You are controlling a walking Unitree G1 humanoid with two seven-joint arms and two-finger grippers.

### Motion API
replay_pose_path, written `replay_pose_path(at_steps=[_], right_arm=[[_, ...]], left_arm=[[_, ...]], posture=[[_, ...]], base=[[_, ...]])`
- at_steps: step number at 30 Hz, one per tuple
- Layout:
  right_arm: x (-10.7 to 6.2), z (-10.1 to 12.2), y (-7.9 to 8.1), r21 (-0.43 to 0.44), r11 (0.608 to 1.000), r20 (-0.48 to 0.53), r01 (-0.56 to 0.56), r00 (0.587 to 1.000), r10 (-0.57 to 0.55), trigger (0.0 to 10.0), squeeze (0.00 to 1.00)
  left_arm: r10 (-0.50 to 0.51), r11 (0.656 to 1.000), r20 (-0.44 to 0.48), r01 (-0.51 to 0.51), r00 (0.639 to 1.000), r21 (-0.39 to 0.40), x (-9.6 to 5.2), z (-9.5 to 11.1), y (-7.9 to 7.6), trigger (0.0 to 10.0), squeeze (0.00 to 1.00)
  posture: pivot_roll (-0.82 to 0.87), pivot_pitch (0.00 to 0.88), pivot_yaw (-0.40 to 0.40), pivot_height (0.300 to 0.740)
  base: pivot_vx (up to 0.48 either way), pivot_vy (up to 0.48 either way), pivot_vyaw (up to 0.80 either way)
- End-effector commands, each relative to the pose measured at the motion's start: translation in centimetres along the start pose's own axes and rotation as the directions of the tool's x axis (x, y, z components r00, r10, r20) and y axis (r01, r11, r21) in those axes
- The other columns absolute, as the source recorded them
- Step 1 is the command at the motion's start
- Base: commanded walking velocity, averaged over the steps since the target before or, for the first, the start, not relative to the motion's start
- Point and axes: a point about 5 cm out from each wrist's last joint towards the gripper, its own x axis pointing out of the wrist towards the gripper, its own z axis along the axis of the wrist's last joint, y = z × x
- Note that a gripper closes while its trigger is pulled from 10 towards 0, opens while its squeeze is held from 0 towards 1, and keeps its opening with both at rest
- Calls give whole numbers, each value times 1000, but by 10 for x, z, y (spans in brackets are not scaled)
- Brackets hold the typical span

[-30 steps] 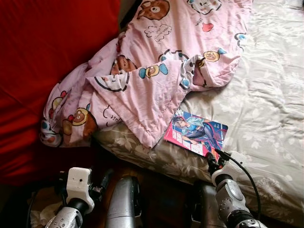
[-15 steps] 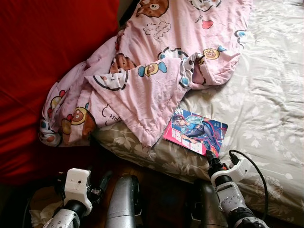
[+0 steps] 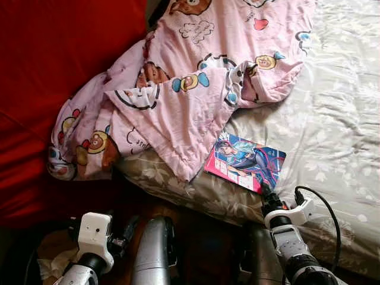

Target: Clean up the room

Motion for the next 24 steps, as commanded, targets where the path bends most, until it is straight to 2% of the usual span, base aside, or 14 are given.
replay_pose_path(at_steps=[1, 3, 4, 5, 6, 18, 24], right_arm=[[-6, -24, -5, 44, 999, -89, 29, 996, -25, 10000, 0], [-6, -25, -5, 37, 999, -96, 22, 995, -19, 10000, 0], [-6, -25, -4, 38, 999, -96, 20, 995, -16, 4902, 0], [-6, -25, -4, 38, 999, -96, 20, 995, -16, 4902, 0], [-5, -25, -2, 48, 999, -91, 2, 996, 2, 0, 0], [-4, -24, 0, 54, 998, -90, -30, 995, 35, 0, 0], [-7, -25, -4, 49, 999, -80, -23, 996, 27, 0, 0]], left_arm=[[14, 1000, -47, -13, 999, 21, -8, -7, 3, 10000, 0], [12, 1000, -50, -11, 999, 25, -8, -7, 2, 10000, 0], [11, 1000, -50, -10, 999, 26, -8, -7, 2, 10000, 0], [11, 1000, -50, -10, 999, 26, -8, -7, 2, 10000, 0], [9, 1000, -51, -7, 999, 28, -8, -7, 1, 10000, 0], [1, 999, -52, 1, 999, 37, -5, -8, -1, 10000, 0], [4, 999, -46, -2, 999, 44, 2, -9, -1, 10000, 0]], posture=[[273, 395, 128, 601], [276, 396, 128, 601], [276, 396, 128, 601], [276, 396, 128, 601], [276, 396, 128, 601], [272, 385, 125, 601], [257, 357, 118, 601]], base=[[0, 0, 0], [0, 0, 0], [0, 0, 0], [0, 0, 0], [0, 0, 0], [0, 0, 0], [0, 0, 0]])
